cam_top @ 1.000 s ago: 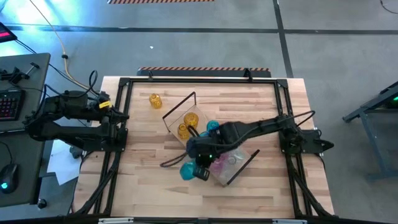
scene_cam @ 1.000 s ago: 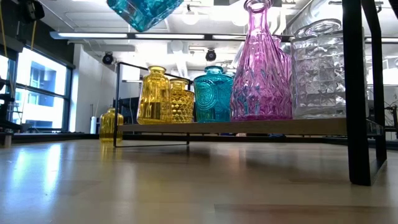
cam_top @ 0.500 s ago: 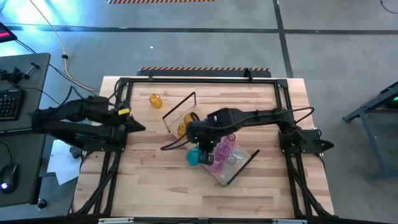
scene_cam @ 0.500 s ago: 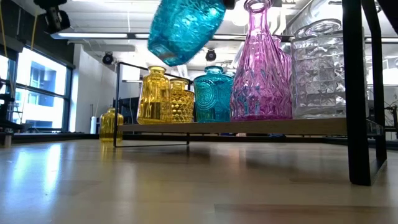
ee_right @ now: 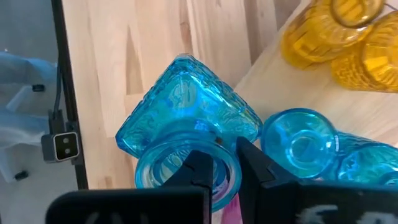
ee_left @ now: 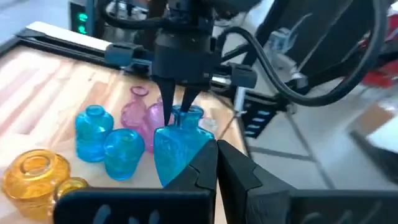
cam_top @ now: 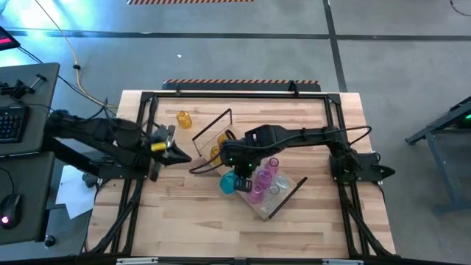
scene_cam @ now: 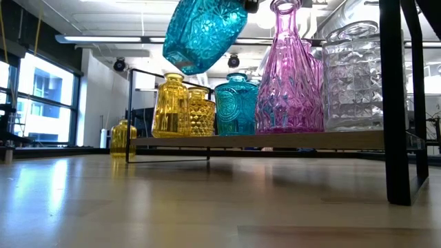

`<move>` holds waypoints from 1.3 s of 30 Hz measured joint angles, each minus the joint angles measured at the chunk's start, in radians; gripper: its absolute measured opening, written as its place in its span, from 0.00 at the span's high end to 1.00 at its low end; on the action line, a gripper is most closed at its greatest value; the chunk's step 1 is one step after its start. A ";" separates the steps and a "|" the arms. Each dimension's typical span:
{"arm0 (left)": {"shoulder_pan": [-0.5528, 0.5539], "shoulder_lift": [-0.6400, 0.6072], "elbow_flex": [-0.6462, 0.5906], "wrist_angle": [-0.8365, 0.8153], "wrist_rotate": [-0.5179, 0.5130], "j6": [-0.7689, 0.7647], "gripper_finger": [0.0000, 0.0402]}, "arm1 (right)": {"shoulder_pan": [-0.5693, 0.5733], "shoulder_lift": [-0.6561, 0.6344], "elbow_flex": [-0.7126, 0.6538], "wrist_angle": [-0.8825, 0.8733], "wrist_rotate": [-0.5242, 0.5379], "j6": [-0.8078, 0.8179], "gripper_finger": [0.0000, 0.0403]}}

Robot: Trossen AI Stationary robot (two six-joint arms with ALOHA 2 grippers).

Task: Sort vases onto shelf
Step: Put the blue crystal vase on the shelf

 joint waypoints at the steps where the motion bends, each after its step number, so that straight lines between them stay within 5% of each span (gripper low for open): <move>1: -0.032 0.019 0.005 0.001 -0.046 0.004 1.00 | -0.002 0.000 0.000 0.001 0.001 0.000 0.98; 12: -0.293 0.242 0.003 -0.088 -0.362 -0.158 1.00 | -0.035 0.001 -0.001 -0.002 -0.036 -0.030 0.98; 21: -0.328 0.453 0.003 -0.041 -0.473 -0.288 1.00 | -0.032 0.003 -0.001 -0.059 -0.070 -0.077 0.98; 29: -0.361 0.660 0.003 0.180 -0.595 -0.348 1.00 | -0.027 0.006 -0.002 -0.084 -0.073 -0.119 0.98; 39: -0.373 0.768 0.003 0.239 -0.730 -0.352 1.00 | -0.025 0.059 -0.003 -0.082 -0.089 -0.166 0.98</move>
